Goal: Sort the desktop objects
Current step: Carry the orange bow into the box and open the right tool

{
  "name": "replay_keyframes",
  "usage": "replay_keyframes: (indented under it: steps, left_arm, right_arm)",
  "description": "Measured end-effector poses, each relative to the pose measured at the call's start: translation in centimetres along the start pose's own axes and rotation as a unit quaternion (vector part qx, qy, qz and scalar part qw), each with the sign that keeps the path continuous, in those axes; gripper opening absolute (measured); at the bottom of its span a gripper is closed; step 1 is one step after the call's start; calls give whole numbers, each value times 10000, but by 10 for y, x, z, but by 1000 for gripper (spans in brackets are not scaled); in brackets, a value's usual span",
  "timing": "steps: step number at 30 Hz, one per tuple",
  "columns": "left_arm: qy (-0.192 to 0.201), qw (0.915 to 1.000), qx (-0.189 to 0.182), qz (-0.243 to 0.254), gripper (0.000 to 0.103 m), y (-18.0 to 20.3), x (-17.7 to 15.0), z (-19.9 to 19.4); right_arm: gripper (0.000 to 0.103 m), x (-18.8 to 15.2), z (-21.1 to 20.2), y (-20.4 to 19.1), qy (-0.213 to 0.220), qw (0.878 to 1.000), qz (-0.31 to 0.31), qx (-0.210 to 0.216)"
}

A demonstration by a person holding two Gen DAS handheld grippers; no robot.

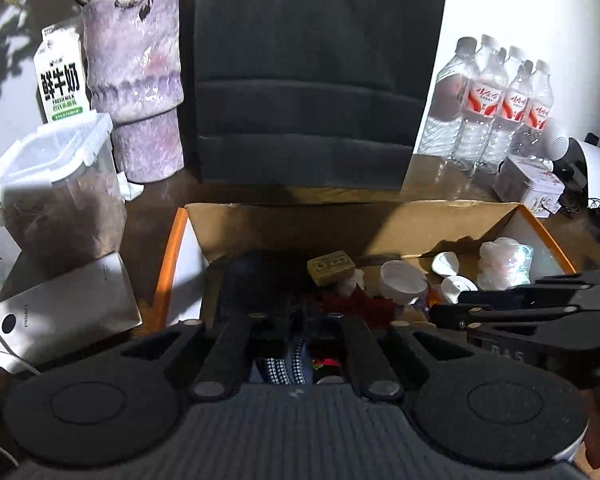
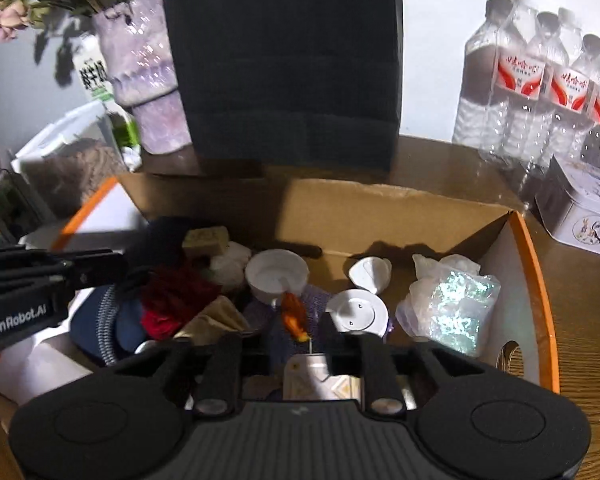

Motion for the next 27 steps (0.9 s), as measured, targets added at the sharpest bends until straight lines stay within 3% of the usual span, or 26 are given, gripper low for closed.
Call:
replay_keyframes:
  steps: [1, 2, 3, 4, 8, 10, 17, 27]
  left_arm:
    - [21, 10000, 11, 7, 26, 0, 0, -2]
    - [67, 10000, 16, 36, 37, 0, 1, -6]
    - [158, 9998, 45, 83, 56, 1, 0, -13]
    - [282, 9995, 73, 130, 69, 1, -1, -21]
    - [514, 9985, 162, 98, 91, 3, -5, -49]
    - [610, 9977, 266, 110, 103, 5, -7, -62]
    - [825, 9948, 570, 176, 103, 16, -23, -110]
    - [991, 9945, 339, -96, 103, 47, -95, -176]
  right_arm:
    - [29, 1, -3, 0, 53, 10000, 9, 14]
    - [39, 3, -7, 2, 112, 9999, 56, -16]
    - [53, 3, -13, 4, 174, 9998, 109, -74]
    - [59, 5, -19, 6, 271, 9995, 140, -129]
    - [82, 7, -49, 11, 760, 9965, 4, -345]
    - [85, 5, -63, 13, 961, 9942, -28, -479]
    - [90, -24, -111, 23, 1330, 9890, 6, -655]
    - [93, -117, -185, 17, 1598, 9866, -236, -233]
Point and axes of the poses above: each gripper's, at about its wrist camera, not at the fingertips, and z roughly the way its jaws point, y to its right, x to its top, the point moved 7 cm from there along z, roughly the way its jaws point, and after that the axes turned 12 degrees about z, right-handed, at the moved point
